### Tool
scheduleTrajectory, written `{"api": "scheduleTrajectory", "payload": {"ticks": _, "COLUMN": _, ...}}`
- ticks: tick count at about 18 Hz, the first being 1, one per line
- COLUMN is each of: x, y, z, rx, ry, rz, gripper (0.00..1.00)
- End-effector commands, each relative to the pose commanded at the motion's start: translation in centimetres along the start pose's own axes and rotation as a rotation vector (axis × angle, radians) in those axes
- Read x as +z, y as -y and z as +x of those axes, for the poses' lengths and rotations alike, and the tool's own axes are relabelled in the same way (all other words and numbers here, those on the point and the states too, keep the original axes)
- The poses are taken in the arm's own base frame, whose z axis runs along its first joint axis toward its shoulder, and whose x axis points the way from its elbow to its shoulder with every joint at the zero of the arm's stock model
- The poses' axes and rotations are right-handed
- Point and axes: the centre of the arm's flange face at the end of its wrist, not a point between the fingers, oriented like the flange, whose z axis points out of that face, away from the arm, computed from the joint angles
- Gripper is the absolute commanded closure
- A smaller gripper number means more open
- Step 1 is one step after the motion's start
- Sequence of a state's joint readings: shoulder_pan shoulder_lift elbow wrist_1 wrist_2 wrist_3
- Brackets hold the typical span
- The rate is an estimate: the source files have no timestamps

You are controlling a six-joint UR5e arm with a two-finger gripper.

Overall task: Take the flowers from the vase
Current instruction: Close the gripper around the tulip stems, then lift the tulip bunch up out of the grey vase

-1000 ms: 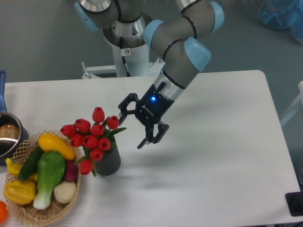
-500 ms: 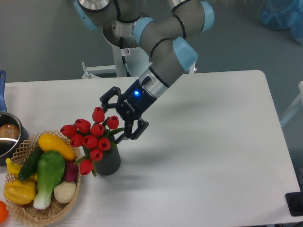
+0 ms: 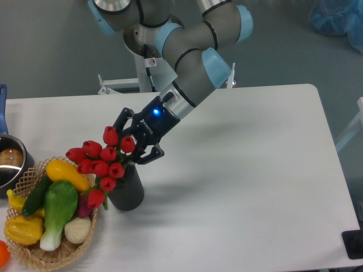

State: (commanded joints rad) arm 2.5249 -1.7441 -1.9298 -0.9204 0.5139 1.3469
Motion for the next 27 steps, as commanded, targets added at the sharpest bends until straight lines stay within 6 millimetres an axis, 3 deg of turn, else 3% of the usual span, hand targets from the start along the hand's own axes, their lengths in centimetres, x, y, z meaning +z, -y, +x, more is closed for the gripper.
{"api": "scheduleTrajectory", "payload": {"ticks": 4, "x": -1.0, "y": 0.4, "z": -0.3, "rx": -0.005, "ry": 0.016, "rz": 0.018, "gripper": 1.0}}
{"api": "scheduleTrajectory", "payload": {"ticks": 13, "x": -3.1, "y": 3.8, "z": 0.4, "rx": -0.006, "ry": 0.016, "rz": 0.159, "gripper": 1.0}}
{"api": "scheduleTrajectory", "payload": {"ticks": 27, "x": -10.5, "y": 7.4, "z": -1.4, "rx": -0.056, "ry": 0.082, "rz": 0.337, "gripper": 1.0}}
